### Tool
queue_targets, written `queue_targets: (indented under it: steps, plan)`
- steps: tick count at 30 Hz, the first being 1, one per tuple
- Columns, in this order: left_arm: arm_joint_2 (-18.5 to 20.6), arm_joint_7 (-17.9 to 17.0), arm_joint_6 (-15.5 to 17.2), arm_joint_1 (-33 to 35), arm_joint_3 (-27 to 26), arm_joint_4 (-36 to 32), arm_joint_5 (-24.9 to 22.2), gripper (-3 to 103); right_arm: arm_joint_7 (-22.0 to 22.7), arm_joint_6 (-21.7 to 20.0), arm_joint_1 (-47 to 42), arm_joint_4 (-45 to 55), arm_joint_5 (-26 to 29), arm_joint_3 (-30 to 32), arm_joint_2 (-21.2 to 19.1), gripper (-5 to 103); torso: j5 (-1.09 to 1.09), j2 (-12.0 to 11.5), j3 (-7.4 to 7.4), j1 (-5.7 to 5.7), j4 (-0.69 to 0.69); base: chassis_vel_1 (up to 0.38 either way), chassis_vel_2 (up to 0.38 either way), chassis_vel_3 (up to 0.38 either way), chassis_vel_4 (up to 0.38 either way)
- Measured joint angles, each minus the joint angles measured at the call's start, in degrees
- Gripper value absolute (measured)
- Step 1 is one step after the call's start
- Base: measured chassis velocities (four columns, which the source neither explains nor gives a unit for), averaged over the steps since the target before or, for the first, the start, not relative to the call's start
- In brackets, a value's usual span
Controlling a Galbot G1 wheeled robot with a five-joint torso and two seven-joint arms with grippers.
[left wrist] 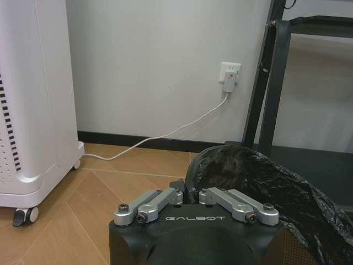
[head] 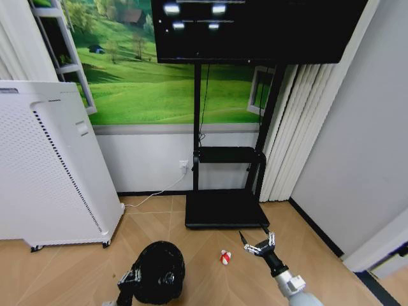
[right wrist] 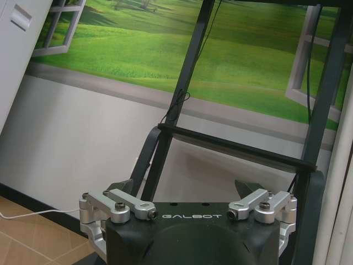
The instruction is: Pick up the trash bin and place the garbage on the floor into it.
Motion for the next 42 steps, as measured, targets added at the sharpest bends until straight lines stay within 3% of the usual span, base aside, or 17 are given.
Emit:
queue_targets:
  steps: [12, 23, 35, 42]
  plan:
    - [2.26, -1.54, -0.46, 7.23, -4.59, -3.10, -1.69, 7, 0.70, -1.87, 1.84, -5.67, 0.03, -1.82, 4.18, 100, 0.00, 0.00, -0.01, -0.01, 0.01, 0.006, 0.000, -0.006, 0.001]
    - [6.93, -3.09, -0.16, 18.39, -19.09, -9.39, -6.49, 7, -0.87, -0.33, 7.43, -17.08, 0.66, -6.39, 11.82, 100, 0.00, 0.00, -0.01, -0.01, 0.00, 0.000, 0.000, 0.000, 0.000]
    - [4.64, -2.88, -0.40, 16.59, -16.55, -5.31, -5.27, 7, -2.16, 1.05, 12.57, -28.42, 0.26, -11.46, 18.43, 100, -0.02, 0.00, -0.01, -0.01, 0.00, 0.000, 0.000, 0.000, 0.000]
    - [4.96, -3.13, -0.42, 15.68, -16.43, -4.48, -6.19, 7, -3.64, 1.92, 20.47, -39.53, 3.07, -17.67, 23.65, 100, -0.01, 0.00, 0.00, -0.01, 0.04, 0.000, 0.000, 0.000, 0.000]
